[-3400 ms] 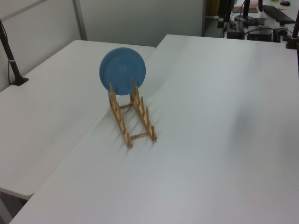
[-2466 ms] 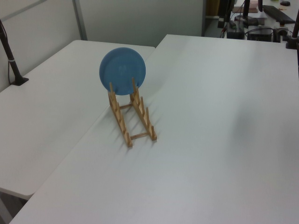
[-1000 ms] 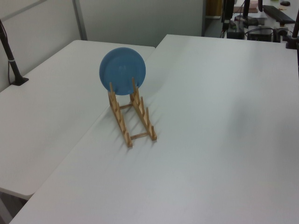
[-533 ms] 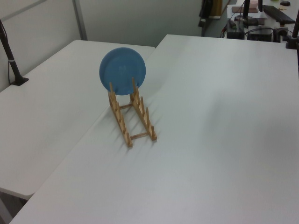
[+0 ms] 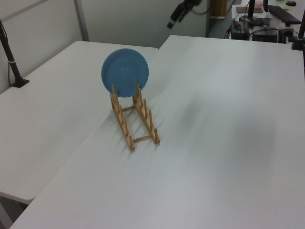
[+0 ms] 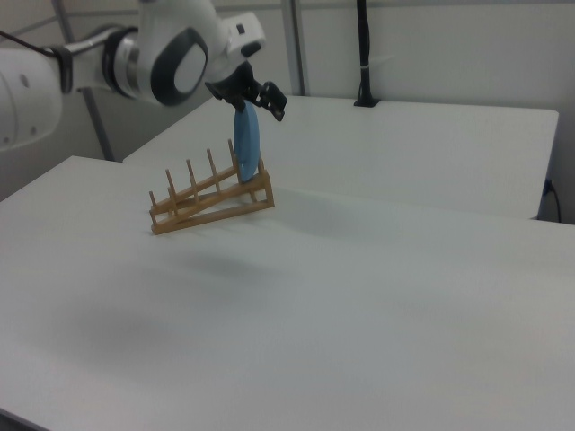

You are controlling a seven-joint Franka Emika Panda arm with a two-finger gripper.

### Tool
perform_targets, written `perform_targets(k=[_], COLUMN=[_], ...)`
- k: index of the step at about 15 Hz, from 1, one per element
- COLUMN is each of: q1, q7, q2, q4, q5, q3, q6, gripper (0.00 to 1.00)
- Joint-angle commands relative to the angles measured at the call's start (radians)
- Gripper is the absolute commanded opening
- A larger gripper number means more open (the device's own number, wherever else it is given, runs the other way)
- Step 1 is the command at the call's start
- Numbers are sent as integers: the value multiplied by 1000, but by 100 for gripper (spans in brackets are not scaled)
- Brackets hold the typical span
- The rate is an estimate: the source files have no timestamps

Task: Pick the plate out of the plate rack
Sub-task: 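Lower the open gripper toward the rim of the blue plate, then close the gripper on the rim of the blue plate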

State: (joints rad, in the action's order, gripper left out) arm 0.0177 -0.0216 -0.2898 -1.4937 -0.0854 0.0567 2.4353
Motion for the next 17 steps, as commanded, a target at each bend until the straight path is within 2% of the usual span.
perform_targets(k=[1, 4, 9, 13, 16, 17], q1=[51, 88, 137, 159, 157, 157], q7=[98, 166, 172, 172, 172, 172], q2=[-77, -143, -235, -278, -311, -324], q4=[15, 21, 32, 59, 88, 93], q5=[-20, -2, 21, 44, 62, 62], q3=[8, 8, 11, 20, 20, 22], q6=[178, 273, 490, 518, 518, 518], gripper=[100, 100, 94, 92, 82, 70])
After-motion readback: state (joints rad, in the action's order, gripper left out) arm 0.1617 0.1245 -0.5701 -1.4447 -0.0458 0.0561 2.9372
